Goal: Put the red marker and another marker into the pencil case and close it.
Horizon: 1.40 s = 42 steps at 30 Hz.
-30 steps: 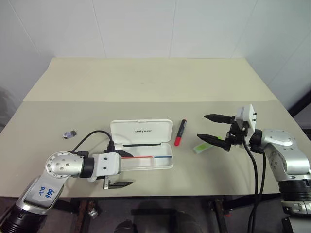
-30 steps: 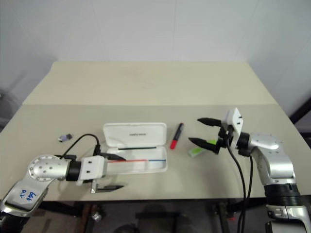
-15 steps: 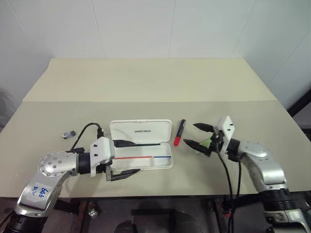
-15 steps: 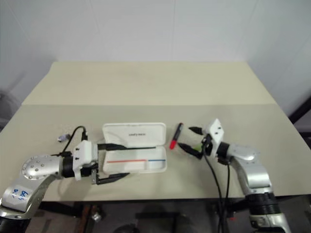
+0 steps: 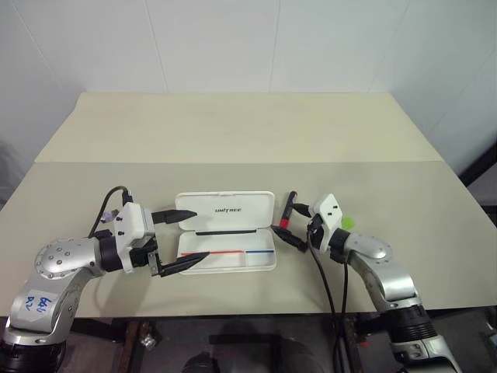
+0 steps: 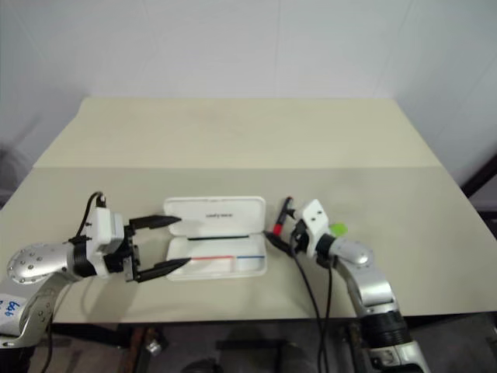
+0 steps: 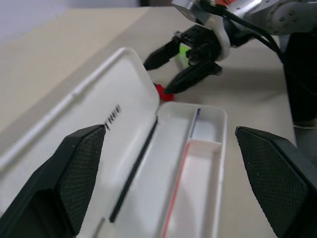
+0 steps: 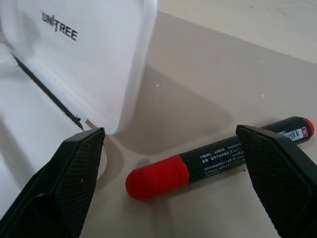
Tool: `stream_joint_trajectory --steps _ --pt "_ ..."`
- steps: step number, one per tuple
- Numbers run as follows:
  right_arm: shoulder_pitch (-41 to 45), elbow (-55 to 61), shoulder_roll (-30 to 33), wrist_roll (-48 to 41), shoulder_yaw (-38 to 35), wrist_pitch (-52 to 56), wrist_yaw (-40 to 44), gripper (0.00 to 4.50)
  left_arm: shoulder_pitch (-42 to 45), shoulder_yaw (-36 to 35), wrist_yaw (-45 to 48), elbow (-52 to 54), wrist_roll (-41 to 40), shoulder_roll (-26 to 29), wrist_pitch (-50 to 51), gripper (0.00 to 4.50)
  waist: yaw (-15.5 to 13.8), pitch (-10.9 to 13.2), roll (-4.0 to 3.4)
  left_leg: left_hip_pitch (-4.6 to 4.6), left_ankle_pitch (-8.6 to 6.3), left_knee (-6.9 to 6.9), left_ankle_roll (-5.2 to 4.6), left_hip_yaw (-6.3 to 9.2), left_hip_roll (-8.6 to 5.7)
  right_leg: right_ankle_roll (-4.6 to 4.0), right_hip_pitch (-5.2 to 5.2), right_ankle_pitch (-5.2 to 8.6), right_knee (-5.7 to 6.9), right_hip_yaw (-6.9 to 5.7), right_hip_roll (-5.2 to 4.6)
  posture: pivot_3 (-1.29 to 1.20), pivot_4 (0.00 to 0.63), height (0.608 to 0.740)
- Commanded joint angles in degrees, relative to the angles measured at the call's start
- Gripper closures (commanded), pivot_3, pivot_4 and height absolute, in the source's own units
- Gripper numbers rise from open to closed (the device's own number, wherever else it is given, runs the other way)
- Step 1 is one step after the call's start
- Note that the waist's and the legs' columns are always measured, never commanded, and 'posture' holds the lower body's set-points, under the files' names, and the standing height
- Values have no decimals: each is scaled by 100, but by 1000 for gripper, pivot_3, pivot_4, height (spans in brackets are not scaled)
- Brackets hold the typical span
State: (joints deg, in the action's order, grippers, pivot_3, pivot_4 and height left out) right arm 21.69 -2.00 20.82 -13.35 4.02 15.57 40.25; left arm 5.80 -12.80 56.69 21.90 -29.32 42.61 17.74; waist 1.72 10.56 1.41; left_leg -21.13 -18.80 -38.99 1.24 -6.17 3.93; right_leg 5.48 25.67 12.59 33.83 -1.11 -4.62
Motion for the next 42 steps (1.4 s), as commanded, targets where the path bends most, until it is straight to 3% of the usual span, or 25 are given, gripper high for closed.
stream_joint_trajectory --steps 1,20,35,42 --pt "70 122 -21 -10 -76 -59 -82 0 -6 -208 -17 244 -189 71 -28 37 -3 0 0 0 0 0 0 0 0 0 0 0 -2 0 0 0 150 740" --pt "224 -187 -186 266 -102 93 -744 0 79 -188 -114 295 -230 38 -68 37 2 0 0 2 0 0 0 0 0 -3 0 2 -7 1 0 0 150 740" --pt "-343 658 256 -362 -211 72 208 0 168 -113 -186 235 -195 -18 -116 37 -5 0 0 1 -2 2 -1 1 0 -3 0 2 -15 0 0 0 150 740" --pt "-344 421 206 -176 -121 -106 117 0 211 -83 -204 209 -162 -37 -144 37 -6 0 0 1 -2 2 0 0 0 -3 0 2 -17 -1 0 0 150 740"
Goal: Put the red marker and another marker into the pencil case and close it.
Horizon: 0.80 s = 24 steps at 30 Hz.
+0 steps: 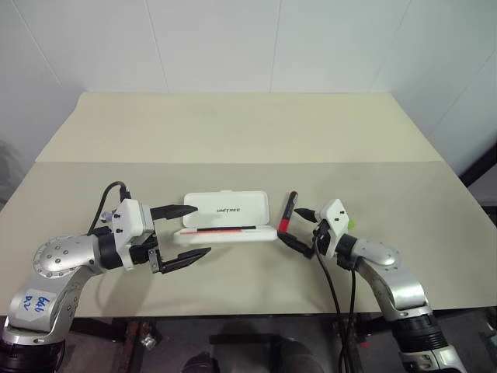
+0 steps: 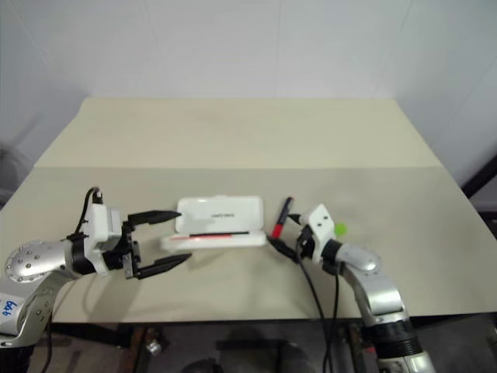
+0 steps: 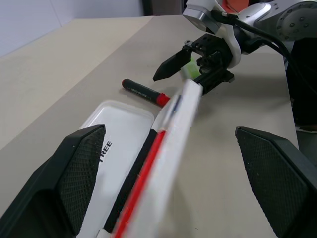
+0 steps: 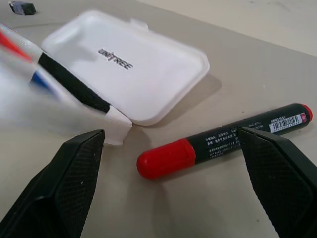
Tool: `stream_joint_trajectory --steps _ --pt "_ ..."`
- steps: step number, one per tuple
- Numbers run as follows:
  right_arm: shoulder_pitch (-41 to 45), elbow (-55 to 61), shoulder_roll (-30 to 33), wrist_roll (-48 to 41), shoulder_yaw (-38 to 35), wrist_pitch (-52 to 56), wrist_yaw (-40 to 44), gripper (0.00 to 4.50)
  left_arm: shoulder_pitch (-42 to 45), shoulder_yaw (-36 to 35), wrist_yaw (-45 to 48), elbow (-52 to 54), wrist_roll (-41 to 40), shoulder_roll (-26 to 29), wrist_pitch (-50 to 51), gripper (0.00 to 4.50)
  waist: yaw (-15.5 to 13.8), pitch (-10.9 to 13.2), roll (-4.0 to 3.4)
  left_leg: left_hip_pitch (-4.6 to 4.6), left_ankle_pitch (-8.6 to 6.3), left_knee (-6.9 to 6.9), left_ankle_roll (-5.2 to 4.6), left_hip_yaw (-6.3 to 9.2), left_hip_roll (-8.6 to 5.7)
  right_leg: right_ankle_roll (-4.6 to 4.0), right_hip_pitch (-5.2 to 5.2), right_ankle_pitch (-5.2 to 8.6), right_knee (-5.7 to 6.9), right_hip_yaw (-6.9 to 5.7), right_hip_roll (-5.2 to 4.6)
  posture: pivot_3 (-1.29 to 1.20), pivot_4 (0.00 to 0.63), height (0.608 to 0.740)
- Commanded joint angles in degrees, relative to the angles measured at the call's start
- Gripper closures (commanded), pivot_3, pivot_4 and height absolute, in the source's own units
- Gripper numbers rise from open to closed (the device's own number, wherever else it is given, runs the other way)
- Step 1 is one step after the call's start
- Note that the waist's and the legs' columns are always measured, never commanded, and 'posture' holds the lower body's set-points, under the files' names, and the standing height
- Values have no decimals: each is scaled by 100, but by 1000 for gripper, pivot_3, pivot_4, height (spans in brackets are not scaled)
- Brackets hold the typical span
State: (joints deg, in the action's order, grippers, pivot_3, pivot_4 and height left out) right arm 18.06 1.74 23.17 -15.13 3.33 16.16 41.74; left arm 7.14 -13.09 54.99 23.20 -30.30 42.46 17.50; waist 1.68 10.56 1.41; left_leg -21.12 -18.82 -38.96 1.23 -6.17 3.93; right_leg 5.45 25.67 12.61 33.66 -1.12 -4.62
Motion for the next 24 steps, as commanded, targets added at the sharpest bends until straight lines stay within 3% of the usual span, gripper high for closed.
stream_joint_trajectory --steps 1,14,24 --pt "25 38 -51 21 -42 -169 -58 0 101 -54 -43 64 -55 -33 -139 37 -1 0 0 0 0 0 0 0 0 0 0 0 0 0 0 0 150 740" --pt "414 -706 -496 681 90 -160 -879 0 228 -68 -72 -40 -12 5 -218 37 8 -1 1 1 0 0 1 0 0 0 -1 0 1 1 0 0 150 740" --pt "360 -504 -568 800 -92 842 -1686 0 145 -158 -94 8 -22 31 -228 37 -9 -9 15 1 0 -2 1 4 0 -1 -4 1 0 0 -1 0 150 740"
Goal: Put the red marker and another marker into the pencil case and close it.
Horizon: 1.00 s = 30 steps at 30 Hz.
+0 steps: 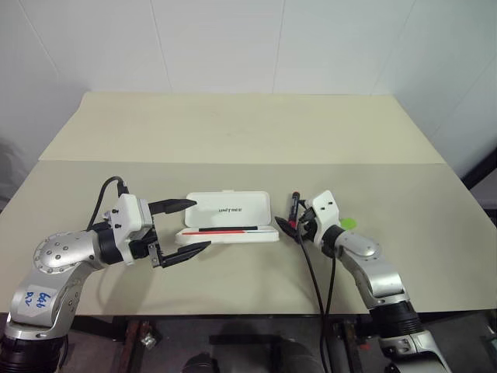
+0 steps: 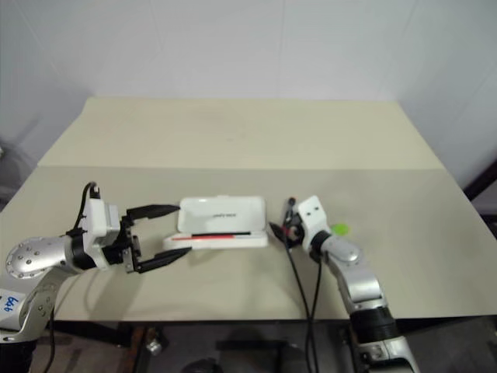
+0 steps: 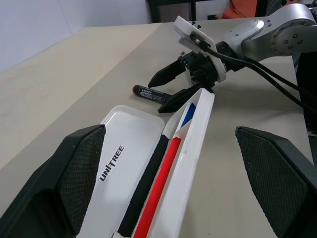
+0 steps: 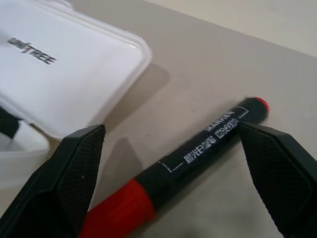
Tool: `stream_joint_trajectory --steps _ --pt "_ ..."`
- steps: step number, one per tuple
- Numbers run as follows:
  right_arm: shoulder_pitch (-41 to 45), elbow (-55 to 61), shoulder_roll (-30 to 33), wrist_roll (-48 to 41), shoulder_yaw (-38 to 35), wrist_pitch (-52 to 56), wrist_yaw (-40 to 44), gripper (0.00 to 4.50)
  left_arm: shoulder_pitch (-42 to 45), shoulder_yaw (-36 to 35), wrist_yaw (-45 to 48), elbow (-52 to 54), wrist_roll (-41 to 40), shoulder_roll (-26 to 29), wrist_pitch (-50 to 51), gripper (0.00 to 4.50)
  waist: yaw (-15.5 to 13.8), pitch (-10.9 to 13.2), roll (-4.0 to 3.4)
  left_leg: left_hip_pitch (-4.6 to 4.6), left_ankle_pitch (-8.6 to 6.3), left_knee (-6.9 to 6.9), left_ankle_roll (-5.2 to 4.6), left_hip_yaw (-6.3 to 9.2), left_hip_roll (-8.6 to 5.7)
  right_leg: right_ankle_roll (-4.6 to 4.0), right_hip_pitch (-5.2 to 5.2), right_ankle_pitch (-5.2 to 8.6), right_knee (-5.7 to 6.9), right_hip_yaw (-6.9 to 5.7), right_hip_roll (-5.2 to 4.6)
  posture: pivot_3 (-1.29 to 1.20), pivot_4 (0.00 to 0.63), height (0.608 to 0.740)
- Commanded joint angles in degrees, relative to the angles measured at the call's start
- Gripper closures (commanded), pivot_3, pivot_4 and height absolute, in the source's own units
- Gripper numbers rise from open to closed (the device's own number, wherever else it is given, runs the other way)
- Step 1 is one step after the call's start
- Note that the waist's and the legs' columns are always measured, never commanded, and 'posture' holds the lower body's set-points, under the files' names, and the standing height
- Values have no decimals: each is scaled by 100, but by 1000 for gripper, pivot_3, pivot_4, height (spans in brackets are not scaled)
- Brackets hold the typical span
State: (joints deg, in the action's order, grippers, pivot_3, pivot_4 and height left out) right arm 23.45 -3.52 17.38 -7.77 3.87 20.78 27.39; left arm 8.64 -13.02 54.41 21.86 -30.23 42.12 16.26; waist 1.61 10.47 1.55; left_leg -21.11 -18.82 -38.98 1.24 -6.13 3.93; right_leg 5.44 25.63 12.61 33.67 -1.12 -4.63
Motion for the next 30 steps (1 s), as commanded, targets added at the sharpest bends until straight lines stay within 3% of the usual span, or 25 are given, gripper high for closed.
stream_joint_trajectory --steps 1,12,15,24,25,30 --pt "-201 39 21 74 -154 453 -314 0 -13 -170 -36 145 -30 65 -106 37 -6 0 0 0 0 0 0 0 0 0 0 0 0 0 0 0 150 740" --pt "-164 35 64 126 -159 930 -679 0 54 -137 -42 105 -17 61 -118 37 -15 -5 7 -3 -4 0 -5 6 0 -1 -7 1 -13 -7 -1 0 150 740" --pt "-104 21 60 130 -108 999 -659 567 59 -143 -20 86 -20 68 -130 0 -15 -6 9 -2 -4 0 -5 7 0 -3 -8 1 -12 -7 -1 0 150 740" --pt "6 36 119 98 -5 1033 -486 3710 27 -194 -14 70 -18 94 -165 0 -1 -9 14 -1 -5 2 -4 8 0 -7 -8 4 -13 -9 -1 0 150 740" --pt "38 7 130 100 -8 1021 -475 3908 23 -199 -15 68 -18 96 -171 0 1 -9 14 -1 -5 2 -4 8 0 -7 -8 4 -13 -9 -1 0 150 740" --pt "181 -181 148 139 30 887 -419 3907 4 -213 -23 76 -22 91 -186 0 15 -9 14 3 -5 1 -4 6 0 -15 -8 9 -10 -7 -1 0 150 740"
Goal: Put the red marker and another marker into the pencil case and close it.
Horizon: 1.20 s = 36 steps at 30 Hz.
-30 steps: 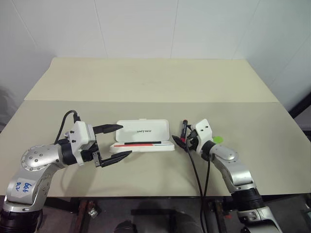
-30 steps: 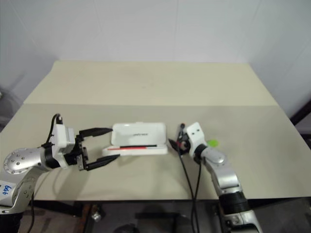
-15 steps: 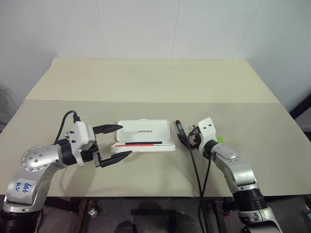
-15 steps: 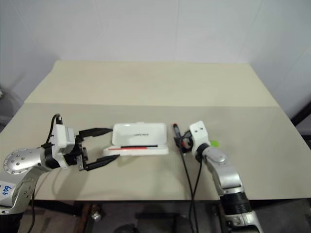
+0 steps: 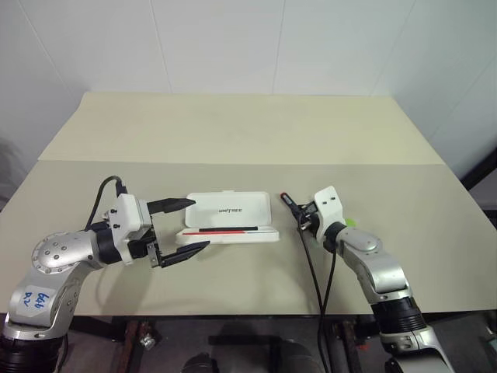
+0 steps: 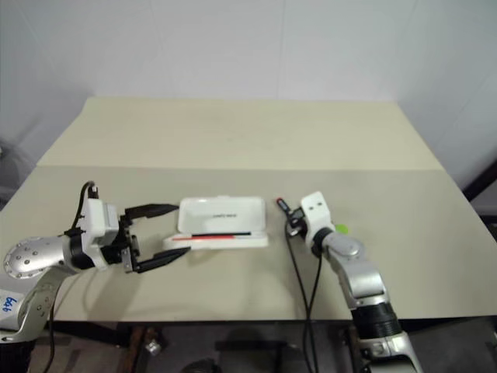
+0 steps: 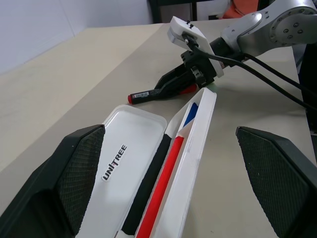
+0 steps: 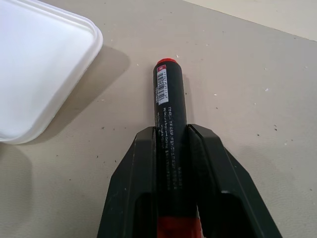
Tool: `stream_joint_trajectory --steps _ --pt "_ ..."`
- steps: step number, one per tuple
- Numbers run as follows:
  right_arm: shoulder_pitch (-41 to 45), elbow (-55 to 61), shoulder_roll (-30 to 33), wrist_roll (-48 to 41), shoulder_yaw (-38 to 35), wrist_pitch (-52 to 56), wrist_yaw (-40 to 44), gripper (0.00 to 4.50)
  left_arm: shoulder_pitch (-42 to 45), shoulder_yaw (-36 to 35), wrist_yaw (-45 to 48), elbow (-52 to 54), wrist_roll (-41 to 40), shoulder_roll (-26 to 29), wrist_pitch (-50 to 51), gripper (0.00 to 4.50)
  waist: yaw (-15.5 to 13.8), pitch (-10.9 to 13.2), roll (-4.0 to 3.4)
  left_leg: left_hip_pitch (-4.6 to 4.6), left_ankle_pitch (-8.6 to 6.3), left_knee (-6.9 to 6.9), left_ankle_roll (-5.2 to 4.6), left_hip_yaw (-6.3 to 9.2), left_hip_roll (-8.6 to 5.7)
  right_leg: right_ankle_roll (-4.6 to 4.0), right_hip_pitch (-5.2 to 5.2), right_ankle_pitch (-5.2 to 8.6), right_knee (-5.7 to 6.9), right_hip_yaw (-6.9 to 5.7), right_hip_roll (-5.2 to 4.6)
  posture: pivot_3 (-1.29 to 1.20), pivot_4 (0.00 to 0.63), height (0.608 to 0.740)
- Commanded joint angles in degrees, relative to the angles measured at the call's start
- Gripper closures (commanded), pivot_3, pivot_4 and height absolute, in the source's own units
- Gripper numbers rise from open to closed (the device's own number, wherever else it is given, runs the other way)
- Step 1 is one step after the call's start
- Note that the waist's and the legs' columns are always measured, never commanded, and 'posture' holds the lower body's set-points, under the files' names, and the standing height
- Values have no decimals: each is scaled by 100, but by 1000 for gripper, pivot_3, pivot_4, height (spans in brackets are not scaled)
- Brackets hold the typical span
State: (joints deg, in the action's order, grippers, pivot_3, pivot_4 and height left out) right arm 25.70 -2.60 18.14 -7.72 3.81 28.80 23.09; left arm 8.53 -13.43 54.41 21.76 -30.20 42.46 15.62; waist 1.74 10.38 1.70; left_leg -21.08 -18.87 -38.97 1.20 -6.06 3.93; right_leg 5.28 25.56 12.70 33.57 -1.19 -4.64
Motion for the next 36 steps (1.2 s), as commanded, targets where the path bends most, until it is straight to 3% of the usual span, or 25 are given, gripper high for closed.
stream_joint_trajectory --steps 1,9,12,19,31,36 --pt "-3 -312 72 142 49 63 24 3907 12 -173 -26 89 -24 59 -121 0 2 0 0 0 0 0 0 0 0 -4 0 2 1 1 0 0 150 740" --pt "266 -237 25 -59 -73 -418 260 3907 -39 -232 -40 145 -29 85 -116 0 6 3 -4 1 4 -1 4 -1 0 -26 2 8 7 2 0 0 150 740" --pt "404 -288 -15 -200 -178 -1403 603 3907 -47 -246 -50 163 -38 98 -101 0 16 11 -18 -5 4 2 5 -1 1 -20 7 5 4 1 0 0 150 740" --pt "998 -184 136 -390 -164 -1484 1104 3907 -24 -249 -47 142 -26 91 -98 0 11 14 -23 -10 3 39 5 -6 2 8 18 -10 7 -5 2 0 150 740" --pt "1212 824 930 -915 678 -641 3194 3907 -162 -302 -128 248 -25 65 -124 0 -8 15 -24 -14 1 73 8 -18 5 5 33 0 -9 -13 2 0 150 740" --pt "1299 386 682 -545 1210 -1035 3391 3907 -189 -284 -183 274 -22 55 -137 0 2 15 -24 -10 2 72 11 -22 6 4 37 1 -2 -11 2 0 150 740"
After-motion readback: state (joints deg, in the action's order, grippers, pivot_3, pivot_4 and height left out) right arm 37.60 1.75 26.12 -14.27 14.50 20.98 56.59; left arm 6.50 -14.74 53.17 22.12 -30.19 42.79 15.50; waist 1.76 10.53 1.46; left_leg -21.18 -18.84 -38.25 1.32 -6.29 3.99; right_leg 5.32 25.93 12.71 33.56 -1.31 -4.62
